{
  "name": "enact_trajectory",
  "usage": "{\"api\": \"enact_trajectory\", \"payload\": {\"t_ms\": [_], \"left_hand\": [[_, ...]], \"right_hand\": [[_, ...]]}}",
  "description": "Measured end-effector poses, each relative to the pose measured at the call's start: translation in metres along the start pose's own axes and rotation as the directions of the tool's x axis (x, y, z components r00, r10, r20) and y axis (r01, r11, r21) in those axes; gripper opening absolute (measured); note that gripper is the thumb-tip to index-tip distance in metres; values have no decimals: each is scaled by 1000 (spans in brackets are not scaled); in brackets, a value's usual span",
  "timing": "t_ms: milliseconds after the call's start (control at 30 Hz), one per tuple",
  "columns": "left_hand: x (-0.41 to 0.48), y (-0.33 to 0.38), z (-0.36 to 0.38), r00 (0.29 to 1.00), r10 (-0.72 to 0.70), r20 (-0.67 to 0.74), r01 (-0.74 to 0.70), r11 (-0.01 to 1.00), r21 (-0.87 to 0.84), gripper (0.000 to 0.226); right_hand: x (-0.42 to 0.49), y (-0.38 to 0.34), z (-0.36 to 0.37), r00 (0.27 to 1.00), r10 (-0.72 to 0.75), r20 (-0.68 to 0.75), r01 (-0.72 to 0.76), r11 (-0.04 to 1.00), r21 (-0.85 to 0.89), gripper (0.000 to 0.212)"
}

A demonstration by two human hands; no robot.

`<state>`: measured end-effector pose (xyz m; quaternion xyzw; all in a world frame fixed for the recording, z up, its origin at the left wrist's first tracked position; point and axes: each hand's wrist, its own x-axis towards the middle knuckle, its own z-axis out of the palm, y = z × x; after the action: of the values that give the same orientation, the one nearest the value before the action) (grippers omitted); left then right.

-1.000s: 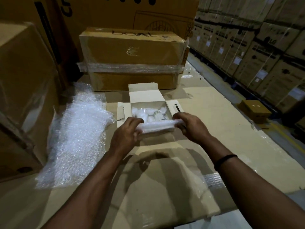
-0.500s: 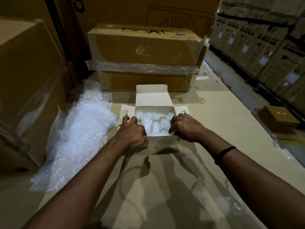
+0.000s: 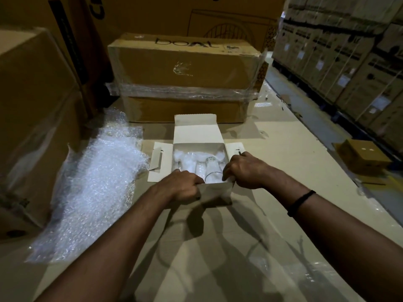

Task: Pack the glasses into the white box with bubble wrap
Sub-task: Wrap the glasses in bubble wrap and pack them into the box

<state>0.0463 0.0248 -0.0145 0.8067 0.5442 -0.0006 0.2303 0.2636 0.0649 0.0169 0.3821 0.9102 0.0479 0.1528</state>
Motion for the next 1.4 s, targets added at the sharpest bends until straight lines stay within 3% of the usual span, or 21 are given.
{"api": "enact_trajectory", "payload": {"t_ms": [67, 133, 233, 333, 433, 600, 800, 933, 1000, 1133, 1233, 1300, 1400], "left_hand": [[-5, -4, -7, 995, 7, -95, -8, 1000, -12, 39], [-12, -15, -16, 980, -2, -199, 26, 993, 116, 37], [-19, -24, -19, 992, -25, -123, 68, 932, 356, 33], [-15, -18, -15, 997, -68, -42, 79, 892, 445, 30], [-13, -17, -19, 996, -87, -5, 81, 907, 414, 30], [-10, -15, -15, 999, -35, -31, 37, 996, 85, 47], [3, -3, -10, 993, -22, 118, 6, 991, 134, 27], [-6, -21, -21, 1000, -23, -21, 22, 999, -49, 54], [-11, -30, -27, 998, -16, -68, 20, 999, 48, 57], [-13, -32, -17, 997, -51, 51, 32, 948, 317, 48], [-10, -27, -9, 993, -77, 90, 37, 924, 381, 46], [-14, -26, -11, 997, -58, 50, 37, 935, 352, 52], [-23, -33, -15, 992, 11, -123, 32, 940, 339, 63]], "right_hand": [[-5, 4, -2, 999, 20, -40, -21, 999, -34, 36], [-10, 7, -2, 997, 33, -73, -37, 997, -60, 34], [-10, 4, -1, 999, 27, -20, -28, 995, -100, 36], [-2, -6, 1, 999, 16, 45, -7, 984, -178, 36], [2, -7, -3, 997, 25, 69, -12, 984, -179, 38], [3, -17, -16, 998, 21, 63, -24, 999, 45, 56], [13, -35, -23, 963, 38, 268, -56, 996, 62, 62], [3, -22, -29, 974, 79, 214, -92, 994, 54, 61], [-5, -12, -28, 979, 113, 169, -107, 993, -43, 56], [-10, -10, -11, 968, 131, 214, -104, 986, -131, 54], [-5, -15, -1, 961, 126, 245, -89, 983, -158, 56], [-6, -16, -1, 964, 136, 229, -104, 984, -148, 56], [-10, -12, -1, 980, 133, 146, -108, 980, -169, 51]]}}
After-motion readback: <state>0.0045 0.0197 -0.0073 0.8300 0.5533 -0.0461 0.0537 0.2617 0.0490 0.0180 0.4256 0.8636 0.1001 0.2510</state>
